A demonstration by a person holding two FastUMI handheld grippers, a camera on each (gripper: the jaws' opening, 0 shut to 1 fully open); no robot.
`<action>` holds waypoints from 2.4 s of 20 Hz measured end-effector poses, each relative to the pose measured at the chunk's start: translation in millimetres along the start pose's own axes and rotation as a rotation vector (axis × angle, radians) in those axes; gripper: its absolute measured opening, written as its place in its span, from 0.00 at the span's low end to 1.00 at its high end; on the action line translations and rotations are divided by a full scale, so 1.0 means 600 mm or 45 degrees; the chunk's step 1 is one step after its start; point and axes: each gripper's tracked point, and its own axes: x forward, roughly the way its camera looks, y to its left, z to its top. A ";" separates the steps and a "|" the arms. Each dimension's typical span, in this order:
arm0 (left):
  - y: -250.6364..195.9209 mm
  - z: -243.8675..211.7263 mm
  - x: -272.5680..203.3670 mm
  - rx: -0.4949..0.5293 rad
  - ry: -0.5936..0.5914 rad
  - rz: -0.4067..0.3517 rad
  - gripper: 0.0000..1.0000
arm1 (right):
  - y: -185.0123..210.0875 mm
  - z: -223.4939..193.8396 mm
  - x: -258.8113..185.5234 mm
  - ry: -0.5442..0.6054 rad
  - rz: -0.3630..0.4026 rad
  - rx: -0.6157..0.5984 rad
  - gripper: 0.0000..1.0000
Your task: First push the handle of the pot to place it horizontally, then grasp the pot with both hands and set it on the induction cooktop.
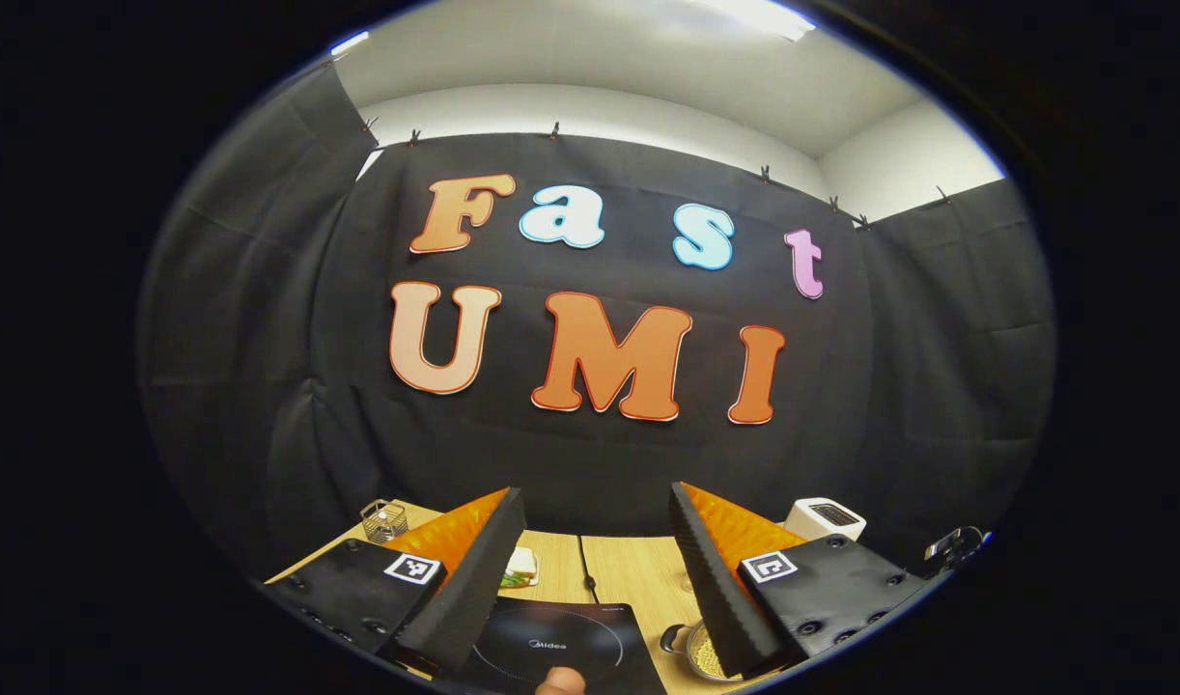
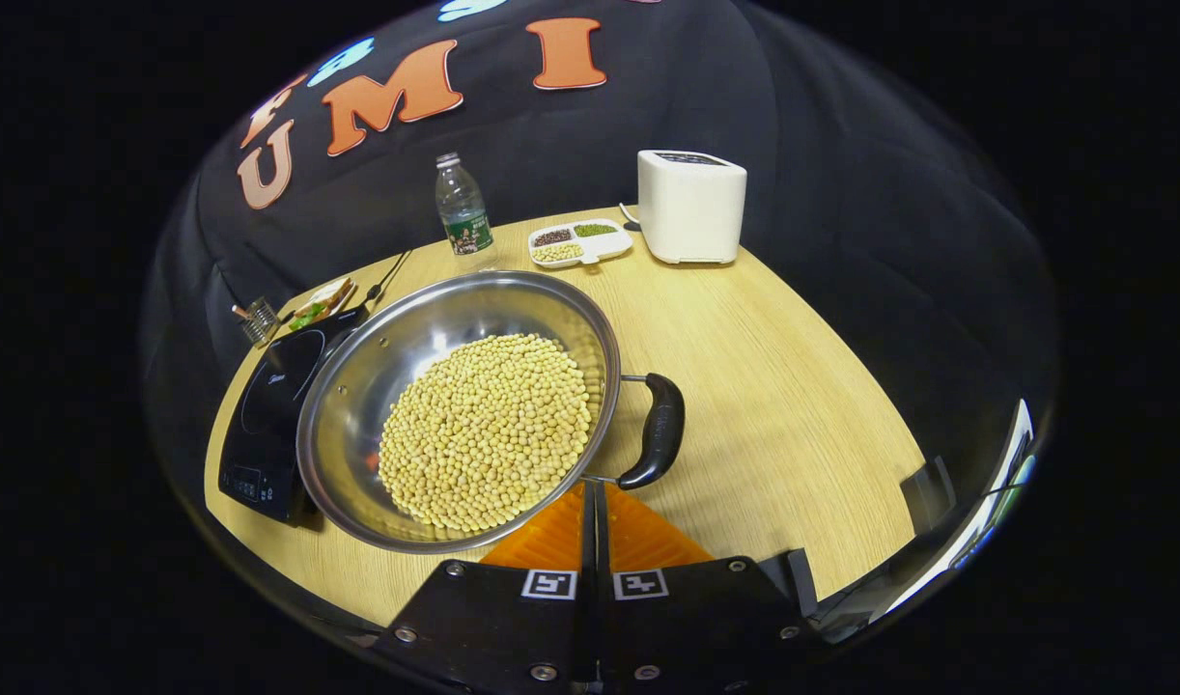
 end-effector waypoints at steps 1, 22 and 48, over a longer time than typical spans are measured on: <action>0.000 0.000 0.001 0.000 0.003 -0.004 0.98 | -0.002 0.003 0.003 -0.001 -0.003 0.003 0.00; -0.036 -0.017 0.021 -0.039 0.018 -0.093 0.97 | -0.034 0.035 0.031 -0.036 -0.034 0.043 0.00; -0.049 -0.100 0.022 -0.054 0.128 -0.087 0.98 | -0.068 0.052 0.043 -0.042 -0.142 0.062 0.00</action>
